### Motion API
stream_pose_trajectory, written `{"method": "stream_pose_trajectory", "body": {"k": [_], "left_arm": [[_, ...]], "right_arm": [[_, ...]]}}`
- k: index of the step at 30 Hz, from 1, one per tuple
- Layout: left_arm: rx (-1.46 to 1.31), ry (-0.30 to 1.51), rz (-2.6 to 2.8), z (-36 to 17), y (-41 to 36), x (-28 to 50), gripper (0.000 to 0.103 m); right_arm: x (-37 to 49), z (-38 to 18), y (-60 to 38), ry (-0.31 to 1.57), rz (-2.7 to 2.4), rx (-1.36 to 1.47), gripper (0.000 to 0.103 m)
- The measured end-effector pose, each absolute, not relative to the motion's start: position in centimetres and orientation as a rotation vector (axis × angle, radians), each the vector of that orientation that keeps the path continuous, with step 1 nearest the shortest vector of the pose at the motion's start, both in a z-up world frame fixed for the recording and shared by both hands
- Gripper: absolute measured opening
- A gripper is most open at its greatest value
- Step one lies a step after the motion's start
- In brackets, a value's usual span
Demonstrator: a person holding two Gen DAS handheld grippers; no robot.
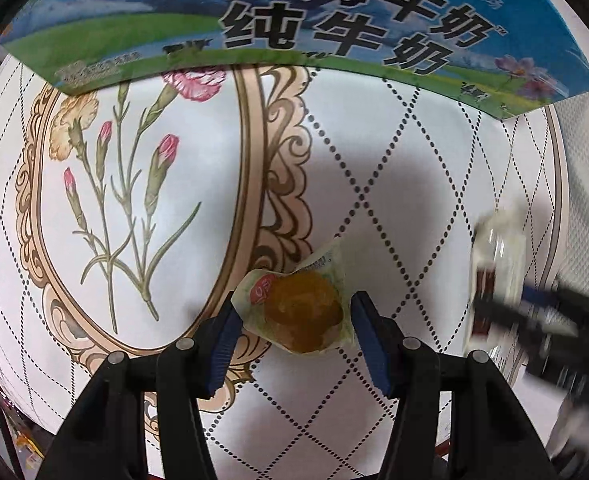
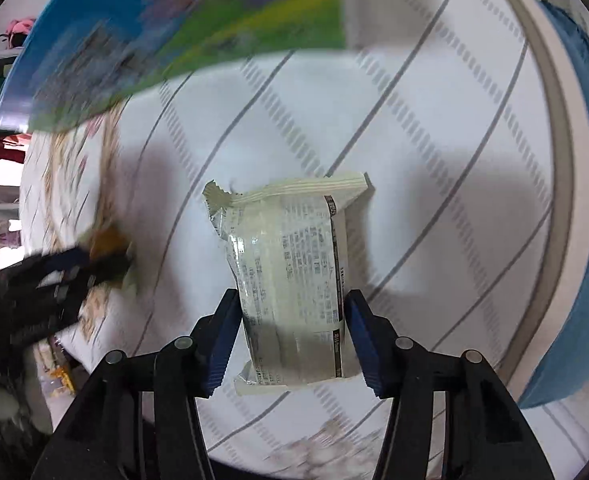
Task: Organize snacks
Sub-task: 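Grasp the egg-yolk pastry with left tool while right tool grasps the white bread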
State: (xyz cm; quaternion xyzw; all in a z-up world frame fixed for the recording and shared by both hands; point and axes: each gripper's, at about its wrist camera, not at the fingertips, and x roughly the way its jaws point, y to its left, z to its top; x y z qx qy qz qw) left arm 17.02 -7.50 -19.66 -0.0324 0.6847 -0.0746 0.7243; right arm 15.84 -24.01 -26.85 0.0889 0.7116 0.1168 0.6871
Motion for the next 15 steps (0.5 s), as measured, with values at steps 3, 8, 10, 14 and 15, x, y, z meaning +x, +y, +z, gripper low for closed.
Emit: {"method": "stream_pose_trajectory", "body": {"k": [3,8,10,14,15], "left_arm": [[-0.075,1.509,-0.165,-19.8,-5.4,16.1,0.053],[-0.062,1.514,-0.169,-21.1,-4.0,15.3,0.06],[-0.044,1.519,-0.171,-21.6,-4.3,15.2,0.062],[-0.018,1.509,-0.17,-22.0,-4.4,14.7,0.062],[-0.01,1.504,-0.17,-22.0,-4.4,14.6,0.06]], "right_arm": [[14.5,-26.8,-23.2,1.592,0.252,0.21,0.056],[14.4,-28.1,-22.2,1.569,0.181,0.181,0.062],[14.2,-28.9,-21.8,1.565,0.163,0.182,0.064],[13.8,-29.7,-20.5,1.552,0.141,0.126,0.065],[13.7,-29.7,-20.2,1.542,0.137,0.105,0.065]]}}
